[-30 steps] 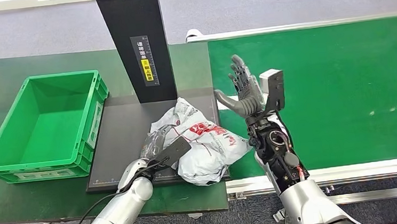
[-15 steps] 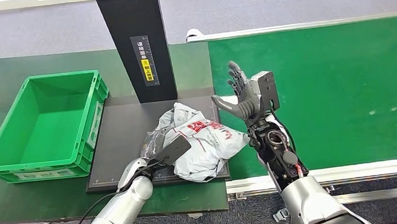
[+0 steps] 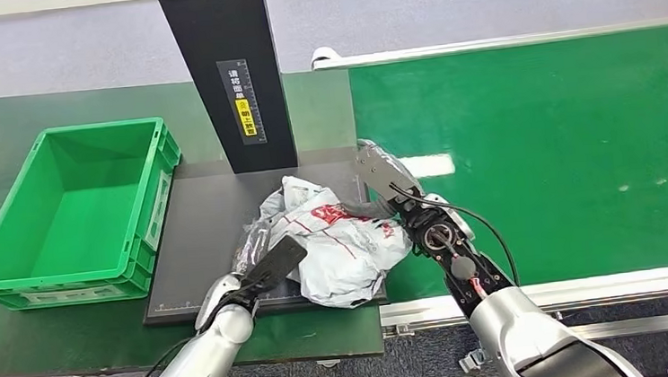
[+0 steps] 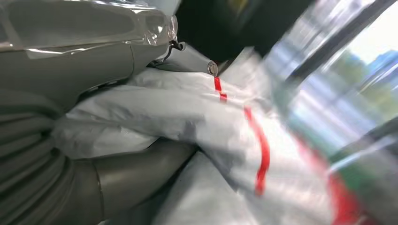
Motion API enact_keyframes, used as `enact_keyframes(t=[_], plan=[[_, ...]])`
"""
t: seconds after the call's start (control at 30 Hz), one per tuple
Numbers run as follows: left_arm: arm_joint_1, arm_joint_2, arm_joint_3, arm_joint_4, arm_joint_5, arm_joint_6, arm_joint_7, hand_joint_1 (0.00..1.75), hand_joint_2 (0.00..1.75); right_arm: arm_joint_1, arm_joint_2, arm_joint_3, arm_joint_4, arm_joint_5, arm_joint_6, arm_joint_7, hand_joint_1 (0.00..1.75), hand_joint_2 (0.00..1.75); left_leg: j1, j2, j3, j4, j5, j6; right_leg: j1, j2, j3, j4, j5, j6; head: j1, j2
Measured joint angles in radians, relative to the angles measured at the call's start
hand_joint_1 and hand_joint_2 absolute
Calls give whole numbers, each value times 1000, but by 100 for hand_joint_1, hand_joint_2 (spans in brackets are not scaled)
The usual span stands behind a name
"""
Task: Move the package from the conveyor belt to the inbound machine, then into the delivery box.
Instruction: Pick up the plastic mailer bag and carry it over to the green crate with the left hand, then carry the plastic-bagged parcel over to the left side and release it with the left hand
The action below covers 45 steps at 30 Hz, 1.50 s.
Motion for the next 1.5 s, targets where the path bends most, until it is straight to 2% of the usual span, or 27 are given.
enact_keyframes(t=[0.03,0.1,0.2,0.27,0.4,0.53,0.67,0.8,1.03,1.13,1.2,1.27,1.33,1.4,1.5], plan=[[24,2,5,-49,8,72,-51,175,175,0,0,-1,0,1,20,-11,0,175,0,1,-1,0,0,0,0,1,-1,0,0,0,0,0],[72,9,10,-178,4,201,-98,175,175,0,0,-3,0,4,48,-22,0,175,0,1,-2,0,0,0,0,1,-3,0,0,0,0,0],[130,29,17,-370,-40,311,-108,175,175,0,0,-7,0,7,76,-31,0,175,0,0,-4,0,0,0,0,1,-4,0,0,0,0,0],[155,35,39,-463,-86,350,-149,175,175,0,-1,-10,0,8,85,-39,0,175,0,0,-5,0,0,0,0,1,-5,0,0,0,0,0],[180,19,138,-572,-167,357,-257,175,175,1,-1,-11,0,14,91,-46,0,175,0,1,-5,0,0,0,0,1,-5,0,0,0,0,0],[194,9,240,-678,-223,357,-275,175,175,5,-6,-11,-2,9,96,-58,0,175,0,1,-5,0,0,0,0,1,-5,0,0,0,0,0],[197,6,321,-780,-274,357,-276,175,175,19,-12,-18,-23,-32,112,-105,0,175,0,1,-5,0,0,0,0,1,-5,0,0,0,0,0],[198,3,363,-834,-284,357,-277,175,175,26,-16,-25,-38,-42,117,-115,0,175,0,0,-5,0,0,0,0,1,-5,0,0,0,0,0],[199,0,390,-871,-291,357,-277,175,175,30,-19,-27,-47,-45,118,-116,0,175,0,0,-5,0,0,0,0,1,-5,0,0,0,0,0],[194,-3,404,-873,-355,357,-270,175,175,34,-21,-27,-55,-65,129,-129,0,175,0,0,-5,0,0,0,0,1,-5,0,0,0,0,0],[167,-3,429,-834,-496,357,-215,175,175,43,-27,-27,-70,-88,140,-140,0,175,0,-1,-4,0,0,0,0,0,-5,0,0,0,0,0],[109,18,455,-732,-655,356,-69,175,175,55,-36,-26,-90,-105,149,-145,0,175,0,-1,-4,0,0,0,0,-1,-5,0,0,0,0,0],[38,67,473,-598,-743,356,115,175,175,66,-43,-25,-106,-112,155,-146,0,175,0,2,-4,0,1,-1,1,1,-5,0,1,-2,0,0],[-32,129,491,-462,-781,357,260,175,175,71,-50,-25,-113,-113,157,-144,0,175,1,5,-4,0,1,-1,1,3,-6,1,2,-3,0,0],[-121,224,521,-268,-795,357,382,175,175,72,-55,-20,-114,-113,167,-138,0,175,2,5,-3,0,2,-2,2,4,-6,1,2,-3,0,0]])
